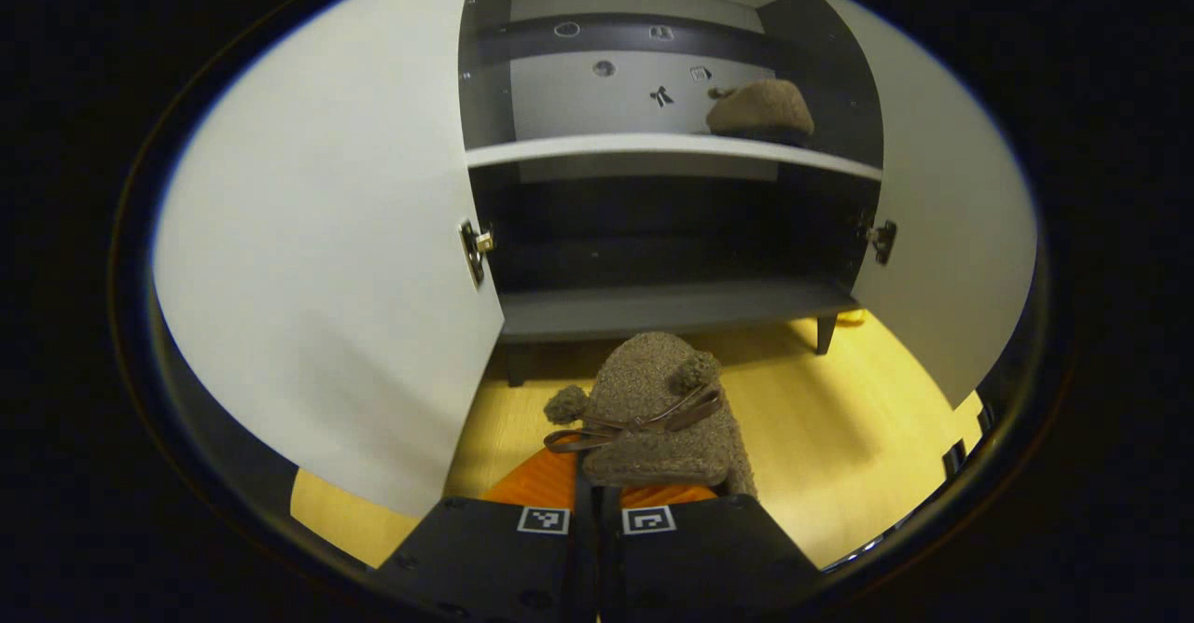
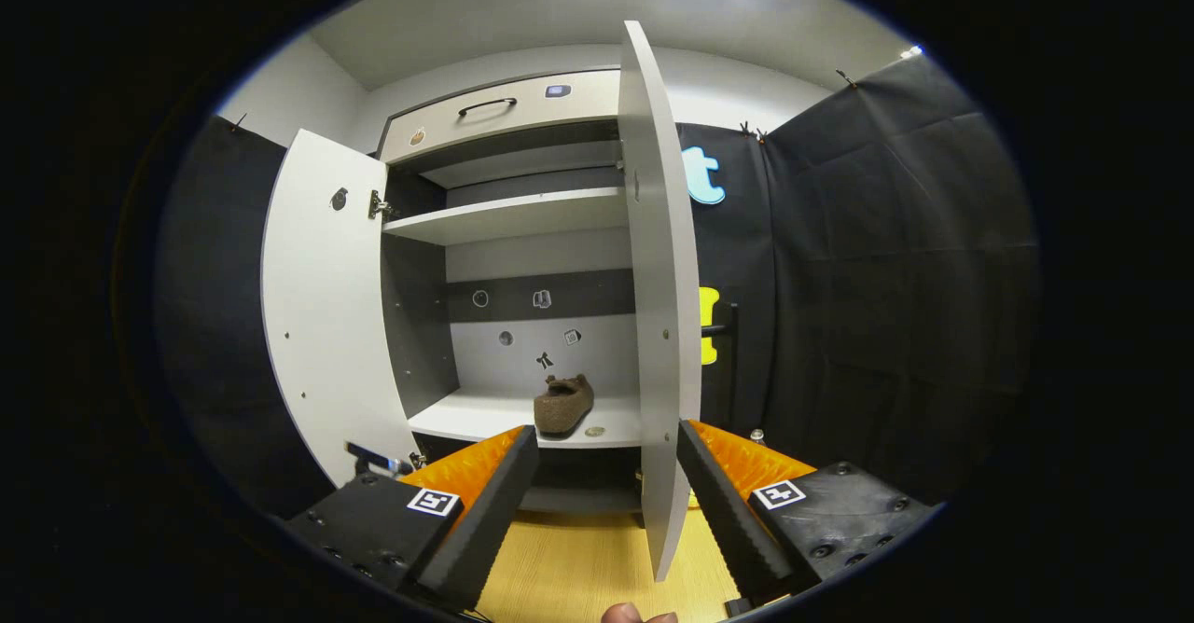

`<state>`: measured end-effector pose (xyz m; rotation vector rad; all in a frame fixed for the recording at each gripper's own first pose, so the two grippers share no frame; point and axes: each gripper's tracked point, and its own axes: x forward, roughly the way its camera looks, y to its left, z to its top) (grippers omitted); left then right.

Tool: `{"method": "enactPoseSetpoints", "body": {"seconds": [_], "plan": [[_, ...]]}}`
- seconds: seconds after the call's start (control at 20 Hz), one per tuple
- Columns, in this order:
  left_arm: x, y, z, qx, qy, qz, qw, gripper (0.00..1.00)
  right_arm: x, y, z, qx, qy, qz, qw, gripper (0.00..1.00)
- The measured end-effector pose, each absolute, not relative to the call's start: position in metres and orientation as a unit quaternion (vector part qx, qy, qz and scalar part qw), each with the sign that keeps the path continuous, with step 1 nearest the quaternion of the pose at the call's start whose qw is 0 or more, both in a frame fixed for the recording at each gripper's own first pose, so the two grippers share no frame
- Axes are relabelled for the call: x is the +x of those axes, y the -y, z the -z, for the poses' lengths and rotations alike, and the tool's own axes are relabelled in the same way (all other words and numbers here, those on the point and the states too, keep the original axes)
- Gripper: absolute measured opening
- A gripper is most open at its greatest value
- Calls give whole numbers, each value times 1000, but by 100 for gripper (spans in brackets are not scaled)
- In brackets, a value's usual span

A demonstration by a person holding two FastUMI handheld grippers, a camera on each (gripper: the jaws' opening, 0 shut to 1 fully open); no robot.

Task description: Grab one shoe with the right hand and put it into the shoe cabinet, grab the other shoe with the left hand and put it into the shoe cabinet; then close the right door with the right hand and the left door with the left hand.

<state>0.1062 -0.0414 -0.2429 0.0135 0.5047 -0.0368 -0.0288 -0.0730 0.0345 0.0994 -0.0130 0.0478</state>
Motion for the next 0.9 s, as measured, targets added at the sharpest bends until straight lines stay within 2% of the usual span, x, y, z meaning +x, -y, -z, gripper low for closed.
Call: {"method": "enactPoseSetpoints", "body": {"seconds": [0.2, 0.5, 0.75, 0.9], "plan": [[118, 45, 153, -25, -219, -1, 975, 6, -27, 82, -24, 52, -3, -28, 998, 98], [164, 62, 44, -40, -194, 10, 980, 6, -28, 104, -7, 58, -20, -20, 998, 100], [228, 74, -5, -20, -181, 5, 983, 6, -30, 126, 1, 62, -24, -2, 998, 98], [277, 83, -9, -16, -187, 3, 982, 6, -30, 139, 7, 69, -30, 11, 997, 98]]}}
